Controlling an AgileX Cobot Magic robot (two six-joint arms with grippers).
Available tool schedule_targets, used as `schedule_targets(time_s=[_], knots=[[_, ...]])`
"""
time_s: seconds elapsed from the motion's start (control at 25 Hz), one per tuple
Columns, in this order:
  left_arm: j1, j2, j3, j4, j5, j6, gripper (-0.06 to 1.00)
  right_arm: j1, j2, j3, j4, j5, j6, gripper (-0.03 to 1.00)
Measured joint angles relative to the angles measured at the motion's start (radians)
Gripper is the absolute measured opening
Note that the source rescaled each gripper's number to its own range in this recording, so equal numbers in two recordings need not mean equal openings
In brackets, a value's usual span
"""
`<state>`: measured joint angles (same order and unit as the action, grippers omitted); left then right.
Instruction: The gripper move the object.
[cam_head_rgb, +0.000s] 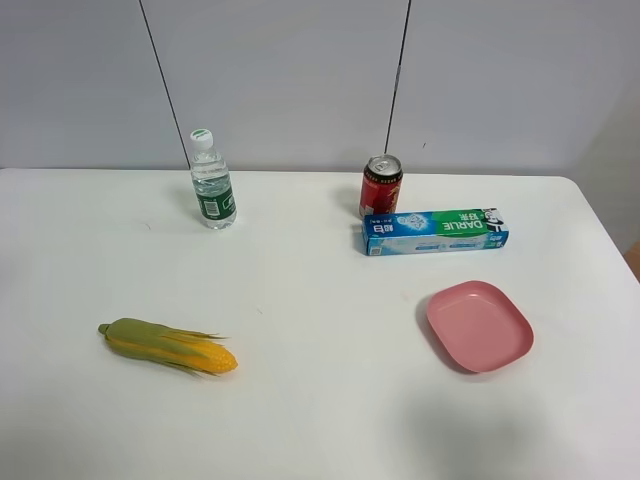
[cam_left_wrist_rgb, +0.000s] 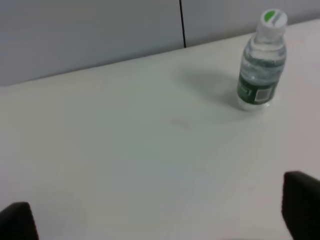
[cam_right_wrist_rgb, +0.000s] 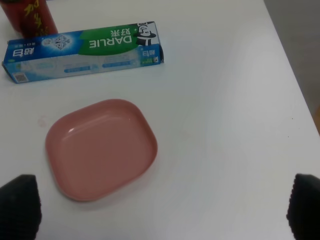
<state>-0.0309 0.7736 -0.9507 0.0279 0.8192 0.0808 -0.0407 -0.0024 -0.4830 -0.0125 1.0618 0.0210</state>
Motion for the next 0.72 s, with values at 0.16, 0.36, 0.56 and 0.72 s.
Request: schedule_targets(time_s=[0.16, 0.36, 0.56, 0.72], knots=[[0.000, -0.278, 0.116, 0.017, -0.009, -0.011, 0.99, 0.000, 0.000, 0.000, 0.000, 0.000, 0.000, 1.00], [0.000, -0.549, 0.215, 0.033, 0.023, -0.013, 0.99, 0.000, 0.000, 0.000, 0.000, 0.000, 0.000, 1.00], [0.000, -0.738, 0.300, 0.033, 0.103, -0.030, 0.99, 0.000, 0.000, 0.000, 0.000, 0.000, 0.000, 1.00], [0.000, -0.778, 0.355, 0.028, 0.156, -0.045, 0.99, 0.000, 0.000, 0.000, 0.000, 0.000, 0.000, 1.00]])
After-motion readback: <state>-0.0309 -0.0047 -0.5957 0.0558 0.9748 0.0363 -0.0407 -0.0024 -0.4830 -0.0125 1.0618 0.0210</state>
